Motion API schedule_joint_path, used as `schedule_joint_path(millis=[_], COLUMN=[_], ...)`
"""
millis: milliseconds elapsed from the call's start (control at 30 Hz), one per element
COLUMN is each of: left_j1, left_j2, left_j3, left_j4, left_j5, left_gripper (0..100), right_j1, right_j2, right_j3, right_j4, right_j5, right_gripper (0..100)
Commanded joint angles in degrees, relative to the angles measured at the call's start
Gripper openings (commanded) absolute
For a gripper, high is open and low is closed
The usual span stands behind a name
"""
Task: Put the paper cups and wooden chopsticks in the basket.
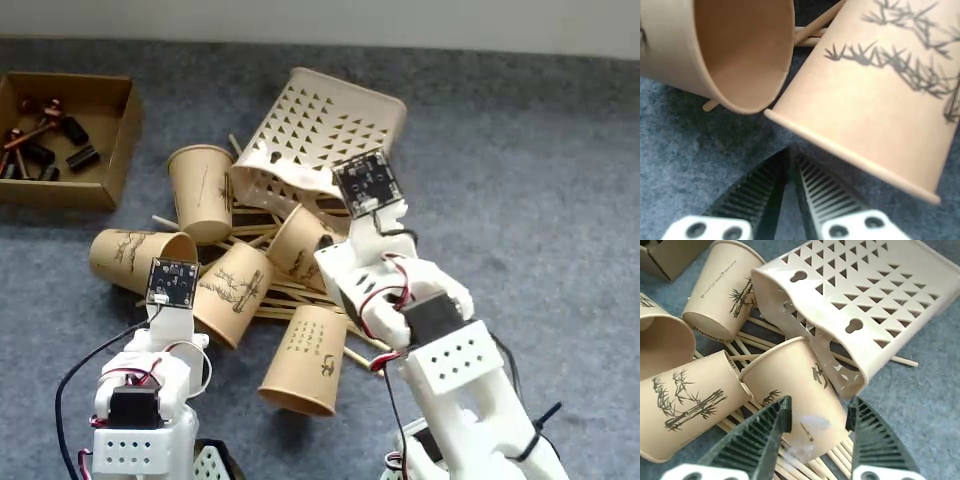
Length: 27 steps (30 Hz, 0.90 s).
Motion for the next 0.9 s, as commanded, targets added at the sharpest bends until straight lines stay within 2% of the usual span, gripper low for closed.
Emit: schedule_joint_path(millis=[0,233,867], left_j1=[0.92,0.92,0.92], left_j2=[-0.31,-0.31,-0.31], left_j3=[1.19,1.19,1.19], left_j4=[0.18,0.18,0.18], left_j5=[-0.09,-0.09,-0.09], left_gripper=[1,1,1], right_j1=[0.13,5.93,9.27], right_j2=[2.68,9.1,28.44], right_j3=[1.63,2.33,2.42], right_j4=[-6.46,-13.93,-33.27], right_j5=[-0.09,-0.09,-0.44], right_gripper=[18.4,18.4,18.3])
